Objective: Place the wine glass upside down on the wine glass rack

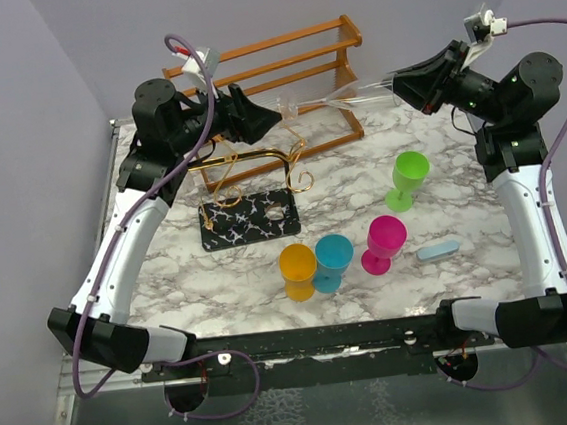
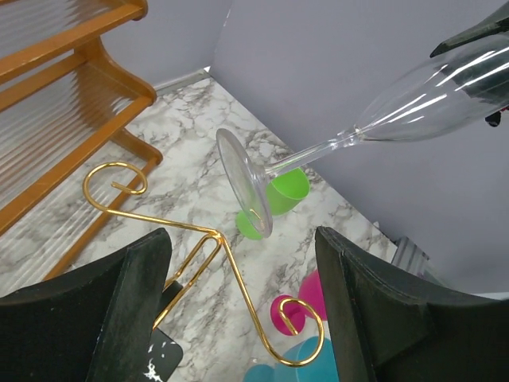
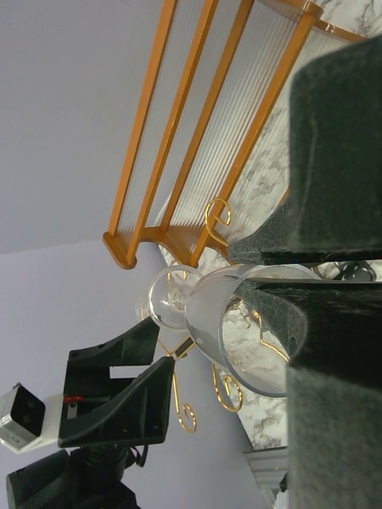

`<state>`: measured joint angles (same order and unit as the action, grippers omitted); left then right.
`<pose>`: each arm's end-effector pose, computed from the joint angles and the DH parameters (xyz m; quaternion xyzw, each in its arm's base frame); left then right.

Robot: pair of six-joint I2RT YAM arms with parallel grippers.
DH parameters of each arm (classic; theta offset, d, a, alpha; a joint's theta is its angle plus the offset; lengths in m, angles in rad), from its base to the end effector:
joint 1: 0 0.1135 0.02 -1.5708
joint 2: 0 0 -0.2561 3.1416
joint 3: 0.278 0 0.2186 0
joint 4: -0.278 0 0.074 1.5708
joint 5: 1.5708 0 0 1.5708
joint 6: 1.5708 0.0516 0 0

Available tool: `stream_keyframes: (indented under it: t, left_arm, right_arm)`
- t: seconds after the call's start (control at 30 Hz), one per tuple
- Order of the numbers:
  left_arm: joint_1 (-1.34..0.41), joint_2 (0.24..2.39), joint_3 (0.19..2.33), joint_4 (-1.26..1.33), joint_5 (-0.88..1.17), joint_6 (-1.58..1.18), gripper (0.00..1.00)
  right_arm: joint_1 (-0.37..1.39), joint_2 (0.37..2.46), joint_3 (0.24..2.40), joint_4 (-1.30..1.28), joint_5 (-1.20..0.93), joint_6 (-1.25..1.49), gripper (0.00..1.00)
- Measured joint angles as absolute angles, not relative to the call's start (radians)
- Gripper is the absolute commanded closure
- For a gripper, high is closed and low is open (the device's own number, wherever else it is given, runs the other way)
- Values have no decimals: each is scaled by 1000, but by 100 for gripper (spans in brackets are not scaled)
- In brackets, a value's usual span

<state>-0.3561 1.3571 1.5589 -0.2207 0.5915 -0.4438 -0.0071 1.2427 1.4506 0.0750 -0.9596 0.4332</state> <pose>0.2490 -0.1233 0.4625 0.1740 0.6911 -0.4525 0.5361 0.2306 0.0406 0.4869 -0.2439 0.6003 0.4209 0.6348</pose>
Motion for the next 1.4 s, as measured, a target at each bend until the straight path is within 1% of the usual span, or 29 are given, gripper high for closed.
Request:
stream_keyframes:
  t: [0.07, 0.17, 0.37, 0.43, 0.5, 0.7, 0.87, 0.97, 1.07, 1.1, 1.13, 1.17, 1.2, 1.3, 1.4]
  left_arm:
    - [-360, 1363, 1557, -206, 606, -465, 29]
    - [-366, 1374, 1557, -188, 627, -490, 37]
    - [-370, 1394, 1551, -162, 663, -527, 57]
    - [-371, 1396, 1545, -158, 669, -533, 62]
    - [-373, 1399, 1542, -155, 675, -538, 64]
    - [-376, 1409, 1540, -144, 702, -551, 65]
    - [-380, 1425, 1540, -138, 719, -571, 72]
    - [-381, 1433, 1540, -132, 727, -582, 80]
    - [-381, 1435, 1540, -127, 734, -591, 97]
    - [-381, 1436, 1540, -127, 734, -593, 100]
    - [-381, 1436, 1540, -126, 733, -593, 100]
    - [-381, 1436, 1539, -126, 732, -592, 100]
    - [-381, 1436, 1539, -126, 731, -591, 100]
    - [-381, 1435, 1531, -125, 727, -584, 100]
    - [-381, 1430, 1529, -145, 702, -562, 100]
  right_arm:
    - [-6, 1243, 1451, 83, -969, 443, 99]
    - [-6, 1243, 1451, 92, -981, 453, 99]
    - [-6, 1237, 1443, 115, -991, 466, 99]
    - [-6, 1233, 1435, 121, -993, 467, 99]
    - [-6, 1232, 1428, 126, -994, 467, 99]
    - [-6, 1232, 1416, 131, -993, 467, 99]
    - [-6, 1232, 1410, 139, -993, 467, 99]
    - [-6, 1232, 1403, 142, -993, 467, 99]
    - [-6, 1232, 1398, 144, -993, 467, 99]
    - [-6, 1232, 1396, 147, -993, 467, 99]
    - [-6, 1232, 1393, 151, -993, 467, 98]
    - [-6, 1230, 1391, 152, -993, 467, 96]
    - [-5, 1229, 1388, 154, -992, 466, 91]
    - [-4, 1224, 1384, 150, -992, 451, 72]
    - [1, 1220, 1382, 134, -987, 424, 55]
